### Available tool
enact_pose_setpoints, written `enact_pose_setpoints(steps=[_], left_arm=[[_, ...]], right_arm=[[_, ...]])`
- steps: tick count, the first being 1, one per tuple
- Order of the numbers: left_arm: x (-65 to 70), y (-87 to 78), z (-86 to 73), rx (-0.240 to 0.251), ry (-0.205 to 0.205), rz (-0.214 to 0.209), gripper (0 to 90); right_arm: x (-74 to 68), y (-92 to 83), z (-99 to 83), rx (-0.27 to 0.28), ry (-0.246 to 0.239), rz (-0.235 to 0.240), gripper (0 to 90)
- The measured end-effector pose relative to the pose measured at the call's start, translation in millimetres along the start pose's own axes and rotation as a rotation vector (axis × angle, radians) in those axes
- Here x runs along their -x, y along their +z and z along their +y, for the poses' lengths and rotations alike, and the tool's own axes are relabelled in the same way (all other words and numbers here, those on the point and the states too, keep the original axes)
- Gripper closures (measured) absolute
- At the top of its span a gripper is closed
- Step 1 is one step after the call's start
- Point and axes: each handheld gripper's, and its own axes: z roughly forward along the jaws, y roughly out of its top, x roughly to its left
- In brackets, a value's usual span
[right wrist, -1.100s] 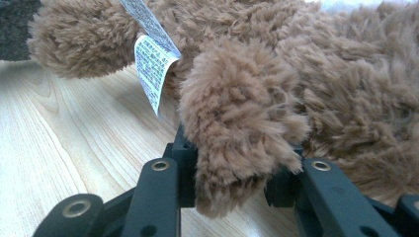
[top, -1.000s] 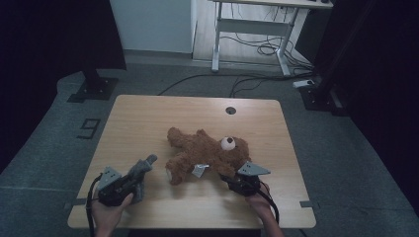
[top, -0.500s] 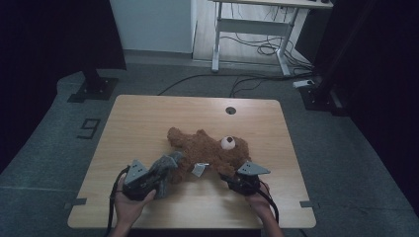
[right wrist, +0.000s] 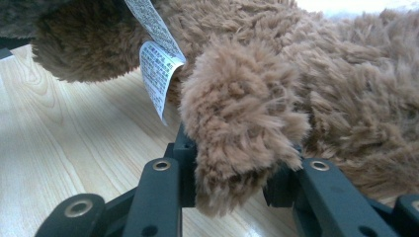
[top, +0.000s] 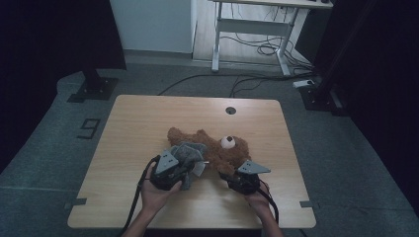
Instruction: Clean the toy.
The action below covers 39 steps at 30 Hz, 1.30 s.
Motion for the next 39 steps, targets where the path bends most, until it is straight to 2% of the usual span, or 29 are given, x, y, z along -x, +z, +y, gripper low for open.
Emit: enact_pose_setpoints(steps=[5,9,11,14,16,18,19,22,29,34,36,39], left_arm=[[12.8,20.1,10.0,-0.008,0.027,-0.013,76.9],[20.6,46.1,10.8,-0.053,0.033,-0.012,76.8],[23.2,59.3,7.3,-0.084,0.043,-0.007,76.6],[20.3,71.2,-3.5,-0.107,0.034,0.007,76.5],[15.1,74.7,-12.4,-0.109,0.006,0.003,76.5],[10.8,72.1,-18.4,-0.099,-0.014,-0.010,76.7],[9.3,69.4,-20.0,-0.100,-0.011,-0.013,76.7],[3.2,58.3,-22.3,-0.089,-0.013,0.000,76.9],[-18.1,30.1,-28.8,-0.052,-0.042,0.061,77.0],[-42.7,10.1,-38.9,-0.063,-0.043,0.139,77.0],[-55.7,1.7,-45.5,-0.074,-0.069,0.169,76.9],[-71.1,-9.8,-55.2,-0.071,-0.124,0.185,76.9]], right_arm=[[1.1,1.6,1.1,0.015,0.002,0.003,67.5],[0.1,2.0,1.0,0.019,0.001,0.006,67.8],[-0.8,2.1,1.1,0.024,-0.002,0.009,68.0],[-1.4,2.5,1.3,0.025,-0.005,0.009,68.2],[-0.4,2.1,1.2,0.023,0.000,0.011,68.8],[0.5,2.3,0.4,0.021,0.003,0.009,69.5],[0.5,2.3,-0.1,0.019,0.003,0.011,69.6],[0.3,0.7,-0.8,0.010,-0.011,0.006,69.7],[2.3,-0.1,-1.5,0.010,0.003,0.006,69.8],[1.9,-1.1,-1.5,0.004,0.003,0.010,69.7],[2.1,-0.8,-1.5,0.007,0.009,0.014,69.7],[2.5,0.0,-0.9,0.013,0.017,0.014,69.7]])
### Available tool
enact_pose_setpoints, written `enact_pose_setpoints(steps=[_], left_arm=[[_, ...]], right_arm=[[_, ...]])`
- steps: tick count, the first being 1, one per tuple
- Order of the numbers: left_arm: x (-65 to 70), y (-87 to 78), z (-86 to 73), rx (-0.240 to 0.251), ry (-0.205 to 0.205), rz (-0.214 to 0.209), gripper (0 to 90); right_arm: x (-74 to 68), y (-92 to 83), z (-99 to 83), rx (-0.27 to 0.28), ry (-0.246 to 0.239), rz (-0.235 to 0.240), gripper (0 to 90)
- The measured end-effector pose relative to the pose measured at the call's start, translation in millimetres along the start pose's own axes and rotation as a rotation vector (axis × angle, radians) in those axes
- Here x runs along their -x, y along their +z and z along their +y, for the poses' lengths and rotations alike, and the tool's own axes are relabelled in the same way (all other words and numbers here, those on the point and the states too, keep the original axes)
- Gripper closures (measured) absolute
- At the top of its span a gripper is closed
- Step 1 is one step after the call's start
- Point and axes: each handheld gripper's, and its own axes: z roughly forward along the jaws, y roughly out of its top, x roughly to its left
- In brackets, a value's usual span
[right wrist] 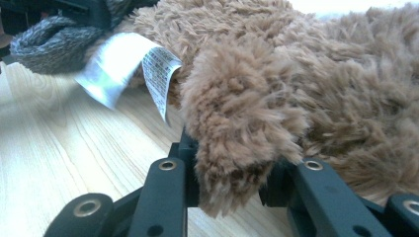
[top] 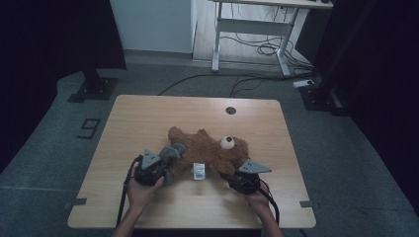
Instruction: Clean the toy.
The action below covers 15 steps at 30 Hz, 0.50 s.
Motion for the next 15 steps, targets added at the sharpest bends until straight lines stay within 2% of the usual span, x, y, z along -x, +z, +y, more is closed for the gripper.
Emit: enact_pose_setpoints(steps=[3,6,10,15], left_arm=[[-6.0,-7.2,-1.0,0.017,-0.031,-0.016,76.9],[1.8,-11.2,7.4,0.045,-0.031,-0.056,76.8],[30.3,-7.2,25.4,0.070,0.023,-0.106,76.7],[75.5,13.1,46.3,0.078,0.085,-0.186,76.6]], right_arm=[[0.2,0.4,0.5,0.005,0.006,-0.001,69.7],[0.3,0.6,0.6,0.006,0.011,0.001,69.7],[0.2,0.8,0.9,0.009,0.010,-0.001,69.6],[0.1,0.7,1.0,0.009,0.010,0.000,69.6]])
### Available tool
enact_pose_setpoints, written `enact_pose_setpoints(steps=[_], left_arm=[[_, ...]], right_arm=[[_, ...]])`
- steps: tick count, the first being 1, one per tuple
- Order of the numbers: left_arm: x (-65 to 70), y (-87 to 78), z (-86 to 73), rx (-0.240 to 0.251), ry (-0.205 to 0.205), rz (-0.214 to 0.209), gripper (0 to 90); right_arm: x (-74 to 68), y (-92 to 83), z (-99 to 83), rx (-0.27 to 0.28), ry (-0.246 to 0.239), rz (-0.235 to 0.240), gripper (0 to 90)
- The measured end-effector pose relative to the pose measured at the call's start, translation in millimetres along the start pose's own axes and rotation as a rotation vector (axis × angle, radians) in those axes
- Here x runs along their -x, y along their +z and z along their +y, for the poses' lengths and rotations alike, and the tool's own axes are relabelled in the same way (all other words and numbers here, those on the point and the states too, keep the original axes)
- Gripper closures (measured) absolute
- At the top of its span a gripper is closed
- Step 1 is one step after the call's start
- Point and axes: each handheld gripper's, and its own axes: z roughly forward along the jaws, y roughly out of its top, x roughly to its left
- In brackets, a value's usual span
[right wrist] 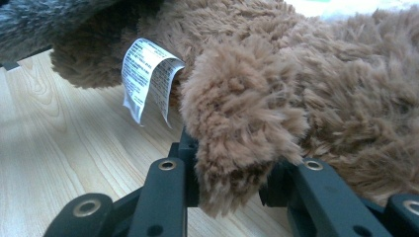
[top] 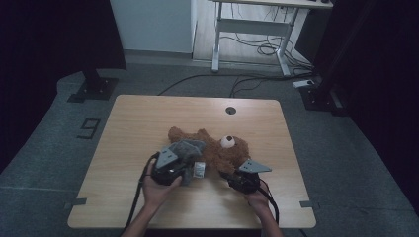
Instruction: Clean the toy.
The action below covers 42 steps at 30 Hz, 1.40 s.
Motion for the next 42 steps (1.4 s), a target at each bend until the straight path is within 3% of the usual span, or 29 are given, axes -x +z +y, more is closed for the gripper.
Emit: enact_pose_setpoints(steps=[6,10,17,20,25,30,38,42], left_arm=[[41.3,48.0,7.0,-0.063,0.059,-0.079,76.5],[46.2,63.0,-2.3,-0.073,0.048,-0.080,76.4],[21.6,55.5,-15.1,-0.087,0.014,-0.020,76.5],[12.2,48.3,-23.1,-0.078,0.001,-0.020,76.5],[-1.1,26.0,-35.3,-0.041,-0.013,0.019,76.6],[-25.2,1.3,-45.6,-0.014,-0.058,0.069,76.5],[-62.9,-19.8,-76.1,-0.037,-0.138,0.147,76.6],[-74.4,-27.4,-82.5,-0.050,-0.151,0.178,76.6]], right_arm=[[-0.1,-0.2,0.0,0.001,-0.001,0.001,69.5],[0.1,-0.3,0.0,-0.009,-0.005,-0.004,69.5],[0.9,-0.2,0.2,-0.001,0.001,0.003,69.6],[0.3,-0.3,0.4,0.000,0.000,0.004,69.5],[0.5,-0.6,0.1,0.000,-0.001,0.004,69.5],[1.1,-1.1,-0.1,-0.001,0.000,0.004,69.5],[-2.0,0.3,-0.3,-0.003,-0.007,0.020,69.5],[-2.2,0.6,-0.2,-0.002,-0.009,0.019,69.5]])
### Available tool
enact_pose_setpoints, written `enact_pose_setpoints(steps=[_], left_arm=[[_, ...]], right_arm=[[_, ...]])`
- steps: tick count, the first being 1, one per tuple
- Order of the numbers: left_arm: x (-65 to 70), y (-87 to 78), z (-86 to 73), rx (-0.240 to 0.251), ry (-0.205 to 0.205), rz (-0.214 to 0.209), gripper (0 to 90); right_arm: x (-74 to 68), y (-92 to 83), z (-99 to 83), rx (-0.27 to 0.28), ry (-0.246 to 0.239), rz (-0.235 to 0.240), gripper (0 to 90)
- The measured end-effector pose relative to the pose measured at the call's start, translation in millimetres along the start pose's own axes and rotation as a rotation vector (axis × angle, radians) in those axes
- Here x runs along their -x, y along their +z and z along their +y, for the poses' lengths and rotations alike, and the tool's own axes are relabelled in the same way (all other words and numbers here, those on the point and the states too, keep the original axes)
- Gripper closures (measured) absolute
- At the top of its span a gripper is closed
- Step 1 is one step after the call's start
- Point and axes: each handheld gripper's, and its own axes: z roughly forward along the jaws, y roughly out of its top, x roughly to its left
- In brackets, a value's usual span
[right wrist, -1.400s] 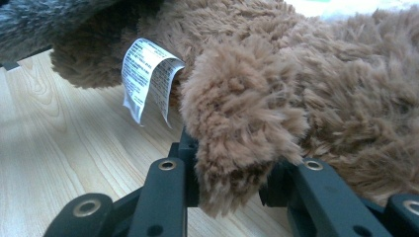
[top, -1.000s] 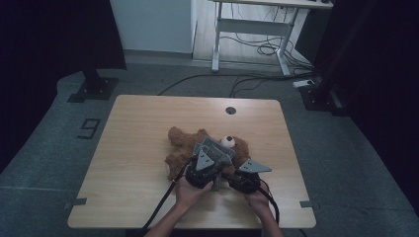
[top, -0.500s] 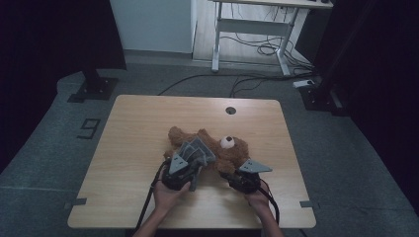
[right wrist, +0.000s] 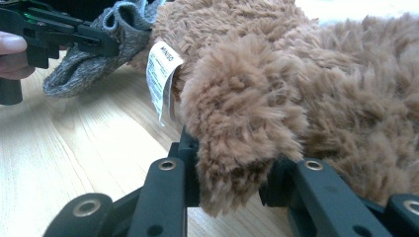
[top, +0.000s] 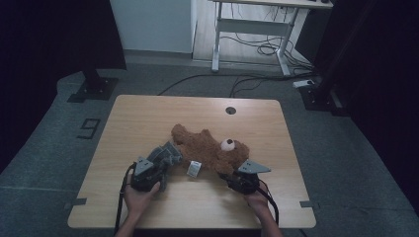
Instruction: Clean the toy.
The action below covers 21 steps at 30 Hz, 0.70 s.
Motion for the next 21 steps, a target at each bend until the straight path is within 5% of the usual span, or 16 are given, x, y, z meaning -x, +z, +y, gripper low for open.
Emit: enact_pose_setpoints(steps=[6,9,15,21], left_arm=[[-14.4,-11.6,0.8,0.018,-0.038,0.028,76.6],[-11.2,-18.7,6.6,0.047,-0.043,0.014,76.6],[21.5,-23.4,37.0,0.093,0.051,-0.046,76.3],[50.9,1.6,68.1,0.067,0.137,-0.081,76.0]], right_arm=[[0.8,-0.2,-0.2,0.003,0.002,-0.003,69.4],[1.9,-0.3,-0.3,0.004,0.004,-0.003,69.4],[3.0,-0.3,-0.4,0.006,0.008,-0.005,69.1],[6.0,-2.1,-1.2,0.008,0.007,-0.012,68.8]])
